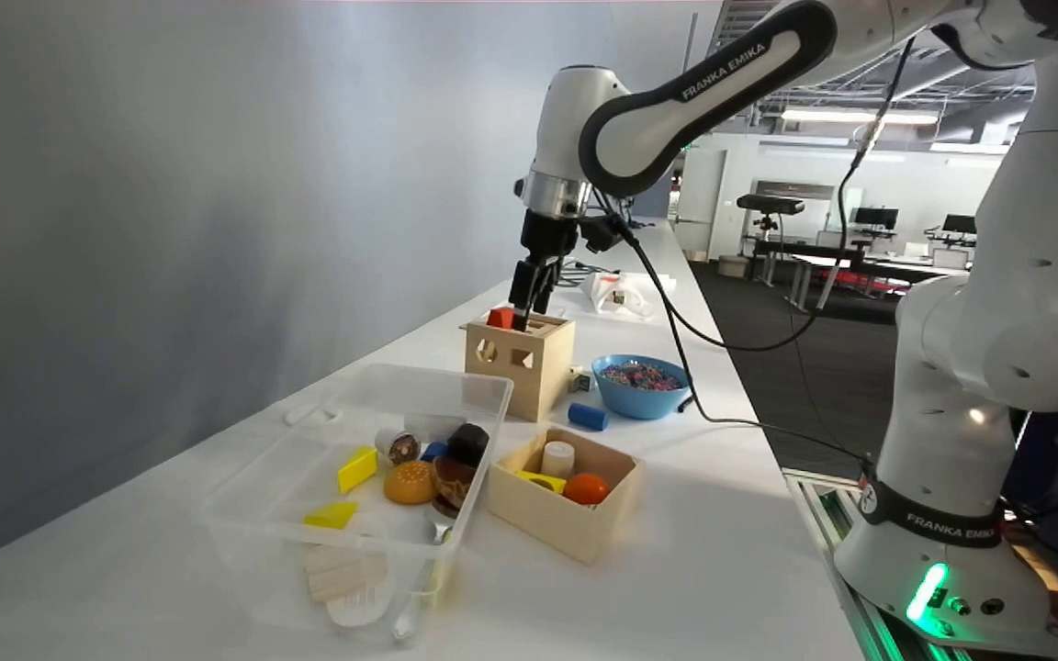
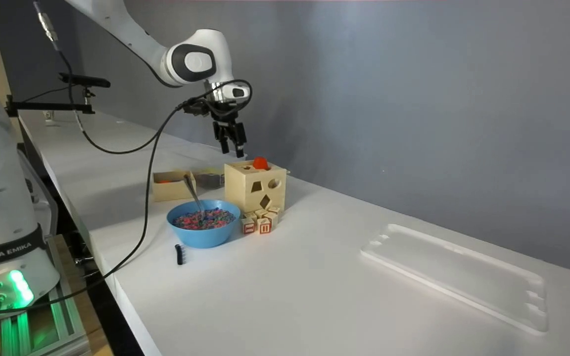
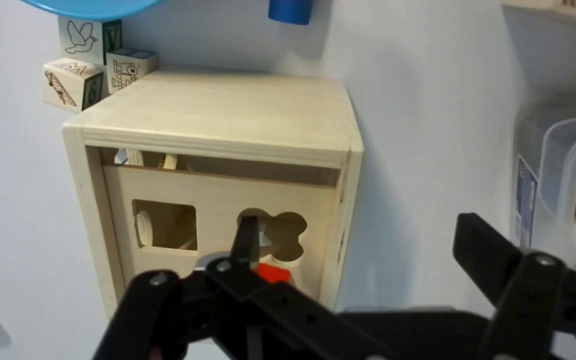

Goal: Move the box to the left then stack up the blocks

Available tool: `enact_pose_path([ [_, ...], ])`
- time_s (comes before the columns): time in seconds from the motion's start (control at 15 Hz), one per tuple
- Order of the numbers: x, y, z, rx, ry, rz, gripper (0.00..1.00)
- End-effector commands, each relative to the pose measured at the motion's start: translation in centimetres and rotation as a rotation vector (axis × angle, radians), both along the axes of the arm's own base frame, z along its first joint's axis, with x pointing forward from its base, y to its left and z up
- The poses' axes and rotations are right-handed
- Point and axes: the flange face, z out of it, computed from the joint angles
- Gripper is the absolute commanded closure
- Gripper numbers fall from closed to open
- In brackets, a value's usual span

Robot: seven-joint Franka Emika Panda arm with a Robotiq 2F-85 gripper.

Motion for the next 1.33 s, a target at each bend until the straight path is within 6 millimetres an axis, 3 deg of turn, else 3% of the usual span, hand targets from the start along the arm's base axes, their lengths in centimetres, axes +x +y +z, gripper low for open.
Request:
enact_pose_path([
  [0.0, -0.1, 0.0, 0.3, 0.0, -0.005, 0.0, 0.0],
  [0.2, -0.2, 0.0, 1.0, -0.001, -0.016, 0.0, 0.0],
  [0.87, 2.3, -0.5, -2.1, 0.032, -0.032, 0.123, 0.01],
  [0.93, 2.4, -0.5, -2.3, 0.036, -0.029, 0.136, 0.03],
  [1.07, 2.8, -0.5, -2.4, 0.045, -0.029, 0.149, 0.28],
  [1.13, 2.9, -0.5, -2.3, 0.047, -0.034, 0.156, 0.29],
  [1.27, 3.2, -0.5, -2.3, 0.053, -0.036, 0.165, 0.44],
])
